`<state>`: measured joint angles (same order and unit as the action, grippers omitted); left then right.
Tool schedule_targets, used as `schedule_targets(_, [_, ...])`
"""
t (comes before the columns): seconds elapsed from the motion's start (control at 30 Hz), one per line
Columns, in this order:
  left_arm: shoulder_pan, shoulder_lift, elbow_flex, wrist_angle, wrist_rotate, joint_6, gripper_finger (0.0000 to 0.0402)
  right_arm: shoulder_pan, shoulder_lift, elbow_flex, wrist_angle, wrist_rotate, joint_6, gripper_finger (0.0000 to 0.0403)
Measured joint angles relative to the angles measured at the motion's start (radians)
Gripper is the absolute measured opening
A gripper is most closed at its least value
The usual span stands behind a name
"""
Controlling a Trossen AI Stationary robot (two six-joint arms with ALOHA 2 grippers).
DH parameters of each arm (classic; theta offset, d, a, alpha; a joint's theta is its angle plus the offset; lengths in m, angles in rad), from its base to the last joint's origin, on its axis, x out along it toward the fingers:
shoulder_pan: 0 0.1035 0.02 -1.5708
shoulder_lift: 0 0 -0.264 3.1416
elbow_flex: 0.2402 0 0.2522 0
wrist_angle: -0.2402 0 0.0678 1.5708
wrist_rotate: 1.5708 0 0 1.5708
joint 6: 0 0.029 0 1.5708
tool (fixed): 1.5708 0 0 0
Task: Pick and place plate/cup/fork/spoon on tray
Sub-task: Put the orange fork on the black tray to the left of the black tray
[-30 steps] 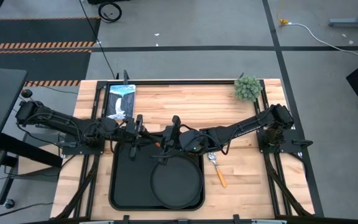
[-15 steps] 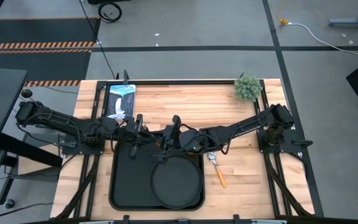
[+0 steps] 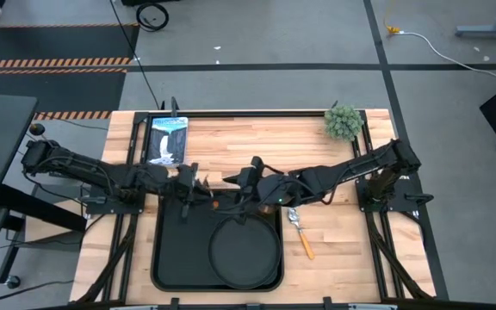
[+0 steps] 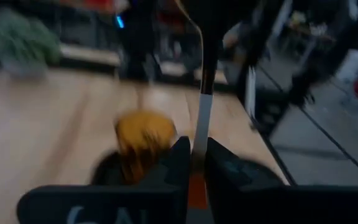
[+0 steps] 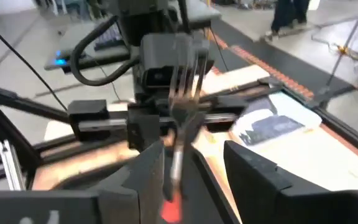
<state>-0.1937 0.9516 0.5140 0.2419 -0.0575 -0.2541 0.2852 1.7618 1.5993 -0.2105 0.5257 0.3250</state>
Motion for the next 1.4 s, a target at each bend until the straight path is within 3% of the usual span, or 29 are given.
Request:
schedule_targets(0.13, [-0.033, 0.000, 0.000, -0.209, 0.072, -0.108, 0.0042, 0.010, -0.010, 0.000, -0.110, 0.000, 0.066, 0.0173])
schedule_targets(0.3, [-0.136, 0.000, -0.001, -0.427, 0.078, -0.275, 0.0042, 0.022, -0.015, 0.000, -0.208, 0.003, 0.114, 0.0172])
schedule_targets(0.5, [-0.248, 0.002, -0.001, -0.466, 0.066, -0.494, 0.0042, 0.023, -0.015, 0.000, -0.282, 0.036, 0.119, 0.0172])
schedule_targets(0.73, [-0.370, 0.071, -0.001, -0.614, -0.056, -0.769, 0.0043, 0.009, -0.015, 0.000, -0.506, 0.129, 0.191, 0.0172])
schedule_targets(0.97, [-0.424, 0.164, -0.001, -0.592, -0.058, -0.903, 0.0043, -0.020, -0.015, -0.002, -0.558, 0.156, 0.194, 0.0171])
schedule_targets(1.1, [-0.468, 0.182, -0.001, -0.530, -0.057, -0.913, 0.0043, -0.035, -0.014, -0.079, -0.403, 0.083, 0.122, 0.0165])
schedule_targets(1.33, [-0.537, 0.181, 0.000, -0.421, -0.058, -0.910, 0.0043, -0.033, 0.005, -0.295, 0.237, -0.277, -0.072, 0.0158])
schedule_targets(1.4, [-0.540, 0.181, 0.000, -0.393, -0.059, -0.905, 0.0043, -0.029, 0.027, -0.327, 0.333, -0.315, -0.089, 0.0158])
